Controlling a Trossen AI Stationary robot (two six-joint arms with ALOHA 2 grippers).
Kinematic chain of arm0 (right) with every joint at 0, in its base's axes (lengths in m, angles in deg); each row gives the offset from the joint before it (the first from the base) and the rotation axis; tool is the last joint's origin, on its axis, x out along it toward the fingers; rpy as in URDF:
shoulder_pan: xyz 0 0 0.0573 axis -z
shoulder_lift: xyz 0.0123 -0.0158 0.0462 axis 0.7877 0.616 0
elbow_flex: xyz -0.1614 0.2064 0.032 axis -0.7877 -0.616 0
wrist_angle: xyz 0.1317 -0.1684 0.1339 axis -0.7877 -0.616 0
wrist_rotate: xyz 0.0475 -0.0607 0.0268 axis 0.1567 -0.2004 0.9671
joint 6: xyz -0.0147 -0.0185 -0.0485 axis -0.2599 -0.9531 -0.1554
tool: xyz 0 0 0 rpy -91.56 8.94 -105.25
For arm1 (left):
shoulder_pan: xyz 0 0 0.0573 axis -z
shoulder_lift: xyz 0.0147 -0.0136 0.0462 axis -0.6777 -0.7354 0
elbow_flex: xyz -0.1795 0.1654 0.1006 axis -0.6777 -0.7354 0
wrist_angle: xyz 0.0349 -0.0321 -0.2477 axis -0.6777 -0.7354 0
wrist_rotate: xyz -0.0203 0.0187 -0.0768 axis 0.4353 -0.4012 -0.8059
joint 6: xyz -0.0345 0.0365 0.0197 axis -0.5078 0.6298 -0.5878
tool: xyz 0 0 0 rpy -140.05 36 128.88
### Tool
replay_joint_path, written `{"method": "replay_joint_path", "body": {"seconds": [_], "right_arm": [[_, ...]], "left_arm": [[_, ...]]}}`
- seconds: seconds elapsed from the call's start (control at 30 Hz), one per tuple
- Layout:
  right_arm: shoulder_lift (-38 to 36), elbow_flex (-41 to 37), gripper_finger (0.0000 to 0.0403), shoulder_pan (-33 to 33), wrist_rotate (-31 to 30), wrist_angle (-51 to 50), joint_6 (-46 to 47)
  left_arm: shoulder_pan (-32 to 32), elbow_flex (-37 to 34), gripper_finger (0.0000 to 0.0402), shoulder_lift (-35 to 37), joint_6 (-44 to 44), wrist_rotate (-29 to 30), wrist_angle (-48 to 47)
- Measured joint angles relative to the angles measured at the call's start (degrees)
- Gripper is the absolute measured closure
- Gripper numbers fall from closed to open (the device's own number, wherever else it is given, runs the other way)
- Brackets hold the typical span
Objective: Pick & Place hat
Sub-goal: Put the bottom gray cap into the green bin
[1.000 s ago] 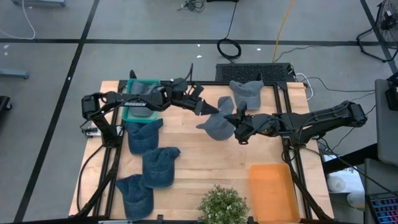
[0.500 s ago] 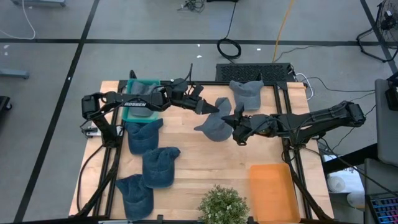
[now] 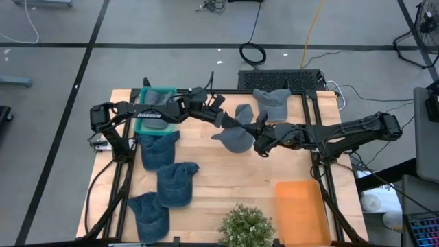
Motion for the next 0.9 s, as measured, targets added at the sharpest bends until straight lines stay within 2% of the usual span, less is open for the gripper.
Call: {"method": "replay_joint_path", "body": {"seconds": [0.23, 0.37, 0.5, 0.77, 0.83, 0.9], "right_arm": [[0.00, 0.00, 0.0403, -0.02, 0.03, -0.09, 0.30], [0.00, 0.00, 0.0403, -0.02, 0.06, -0.17, 0.39], [0.00, 0.00, 0.0403, -0.02, 0.08, -0.17, 0.42], [0.00, 0.00, 0.0403, -0.02, 0.08, -0.06, 1.52], [0.00, 0.00, 0.0403, -0.04, 0.14, -0.07, 3.14], [0.00, 0.04, 0.0402, -0.07, 0.11, 0.86, 8.96]], "left_arm": [[0.00, 0.00, 0.0165, 0.04, -1.44, -0.91, 5.73], [-0.07, 0.00, 0.0173, 0.07, -1.85, -1.09, 1.45], [-0.21, 0.00, 0.0221, 0.07, -1.10, -1.17, -0.78], [-1.29, 0.00, 0.0378, 0.07, 2.34, -4.51, -0.13], [-1.39, 0.32, 0.0389, 0.05, 5.14, -5.65, -0.19], [-1.44, 1.65, 0.0388, -0.09, 6.45, -8.43, -0.48]]}}
